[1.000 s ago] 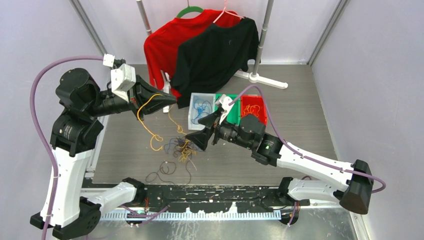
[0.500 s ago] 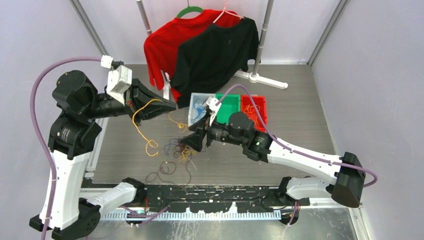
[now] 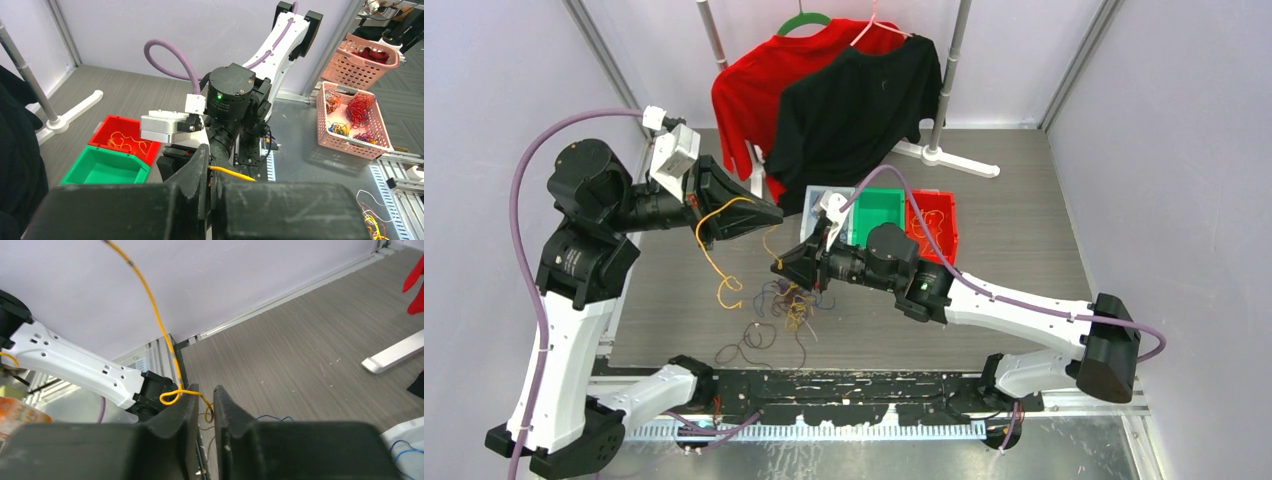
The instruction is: Untangle the cables
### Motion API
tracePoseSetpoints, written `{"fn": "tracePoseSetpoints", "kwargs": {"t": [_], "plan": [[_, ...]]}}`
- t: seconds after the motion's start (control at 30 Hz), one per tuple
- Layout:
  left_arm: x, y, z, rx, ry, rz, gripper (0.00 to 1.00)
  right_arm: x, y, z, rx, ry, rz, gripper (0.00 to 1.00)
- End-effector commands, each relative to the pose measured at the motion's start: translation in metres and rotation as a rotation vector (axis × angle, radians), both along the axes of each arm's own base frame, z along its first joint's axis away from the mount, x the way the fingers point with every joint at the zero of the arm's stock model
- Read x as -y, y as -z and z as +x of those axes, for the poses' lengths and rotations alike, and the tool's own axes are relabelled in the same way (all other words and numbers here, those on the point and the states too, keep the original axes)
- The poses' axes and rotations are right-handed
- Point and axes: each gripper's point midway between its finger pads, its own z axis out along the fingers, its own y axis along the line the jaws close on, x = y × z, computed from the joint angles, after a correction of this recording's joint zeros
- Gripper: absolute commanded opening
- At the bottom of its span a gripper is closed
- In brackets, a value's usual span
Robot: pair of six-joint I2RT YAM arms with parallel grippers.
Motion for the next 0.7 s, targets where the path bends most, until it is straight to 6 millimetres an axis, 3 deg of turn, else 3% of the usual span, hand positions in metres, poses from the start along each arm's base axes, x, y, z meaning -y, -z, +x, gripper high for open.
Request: {"fn": "tracePoseSetpoints", "kwargs": {"t": [0.0,0.07,0.17,0.2,0.27,0.4,0.47,0.57,0.67], "plan": [[-0.001,-0.015,-0.011,0.043,0.032,-0.037,0.00,-0.001,-0.038,0.002,0.070,0.024,0.069,0.11],[-0.001,-0.013,-0.011,0.044,0.031,-0.036,0.00,0.003,-0.038,0.005,0.068,0.050,0.064,0.01],[-0.001,-0.008,-0.008,0.041,0.020,-0.028,0.01,0.016,-0.040,0.012,0.073,0.120,0.070,0.01],[-0.001,-0.003,-0.006,0.038,0.011,-0.020,0.09,0.021,-0.040,0.015,0.078,0.146,0.070,0.01],[-0.002,0.012,0.001,0.035,-0.014,0.011,0.33,0.034,-0.043,0.022,0.078,0.215,0.077,0.01],[-0.009,0.060,0.027,0.050,-0.126,0.142,0.50,0.061,-0.041,0.036,0.081,0.336,0.069,0.01],[-0.016,0.086,0.043,0.069,-0.191,0.232,0.69,0.075,-0.037,0.044,0.068,0.400,0.057,0.01],[-0.025,0.117,0.056,0.096,-0.230,0.358,0.91,0.100,-0.027,0.062,0.026,0.505,0.032,0.01],[-0.030,0.135,0.064,0.116,-0.262,0.464,0.97,0.129,-0.015,0.081,-0.039,0.606,0.011,0.01]]}}
